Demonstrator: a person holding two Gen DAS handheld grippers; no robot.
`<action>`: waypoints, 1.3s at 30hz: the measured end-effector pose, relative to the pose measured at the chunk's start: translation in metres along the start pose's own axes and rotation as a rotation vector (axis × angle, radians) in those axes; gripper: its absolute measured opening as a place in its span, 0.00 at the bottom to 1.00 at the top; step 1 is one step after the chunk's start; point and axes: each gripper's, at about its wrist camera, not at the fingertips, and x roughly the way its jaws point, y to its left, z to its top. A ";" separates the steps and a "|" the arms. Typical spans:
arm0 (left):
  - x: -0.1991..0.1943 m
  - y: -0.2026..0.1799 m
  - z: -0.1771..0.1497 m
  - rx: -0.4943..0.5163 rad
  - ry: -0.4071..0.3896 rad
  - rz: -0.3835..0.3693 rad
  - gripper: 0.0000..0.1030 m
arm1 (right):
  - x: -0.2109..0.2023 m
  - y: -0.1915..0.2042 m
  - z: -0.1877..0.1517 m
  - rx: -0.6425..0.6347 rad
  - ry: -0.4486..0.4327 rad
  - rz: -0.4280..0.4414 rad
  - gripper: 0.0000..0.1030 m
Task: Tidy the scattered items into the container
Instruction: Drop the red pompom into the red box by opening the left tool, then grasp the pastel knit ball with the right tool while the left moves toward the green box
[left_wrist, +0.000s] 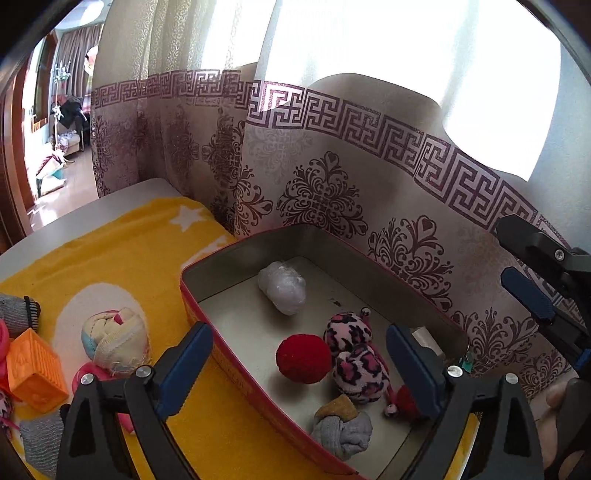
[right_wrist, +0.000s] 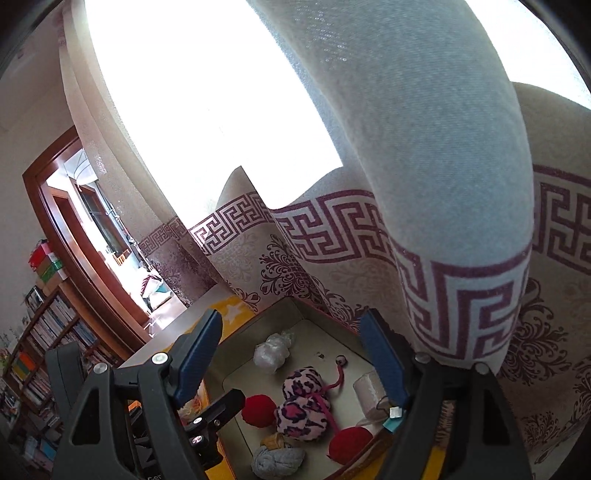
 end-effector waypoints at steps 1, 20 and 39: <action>-0.002 0.004 0.000 -0.007 0.004 -0.005 0.94 | 0.000 0.000 0.000 0.000 0.002 -0.002 0.78; -0.093 0.113 -0.026 -0.163 -0.097 0.145 0.94 | 0.006 0.083 -0.055 -0.250 0.120 0.221 0.78; -0.173 0.233 -0.092 -0.378 -0.141 0.317 0.94 | 0.100 0.171 -0.100 -0.161 0.520 0.478 0.78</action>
